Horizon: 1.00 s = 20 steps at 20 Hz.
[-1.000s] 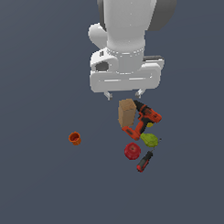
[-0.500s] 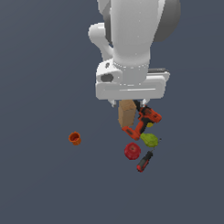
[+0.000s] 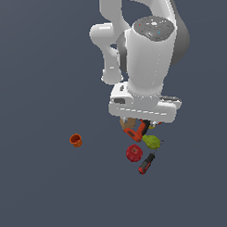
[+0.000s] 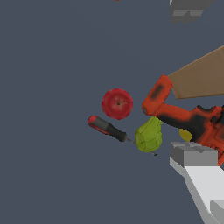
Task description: Pick up a designated object from a clutter of objects.
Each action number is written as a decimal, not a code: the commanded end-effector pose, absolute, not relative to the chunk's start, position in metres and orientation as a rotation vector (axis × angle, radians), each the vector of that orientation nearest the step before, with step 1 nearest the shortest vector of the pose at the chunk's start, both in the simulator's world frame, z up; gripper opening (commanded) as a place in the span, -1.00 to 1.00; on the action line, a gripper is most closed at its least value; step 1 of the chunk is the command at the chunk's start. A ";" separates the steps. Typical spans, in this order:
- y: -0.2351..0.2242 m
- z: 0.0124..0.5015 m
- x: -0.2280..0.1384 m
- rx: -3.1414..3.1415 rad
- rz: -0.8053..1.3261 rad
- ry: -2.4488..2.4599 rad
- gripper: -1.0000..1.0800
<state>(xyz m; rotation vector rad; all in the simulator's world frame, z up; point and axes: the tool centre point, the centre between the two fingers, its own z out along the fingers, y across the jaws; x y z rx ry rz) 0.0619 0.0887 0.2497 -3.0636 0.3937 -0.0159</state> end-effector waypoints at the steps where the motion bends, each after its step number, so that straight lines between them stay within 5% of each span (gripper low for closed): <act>1: 0.099 0.233 0.070 -3.051 -0.008 0.479 0.92; 20: 0.168 0.100 0.101 -2.938 0.010 1.069 0.92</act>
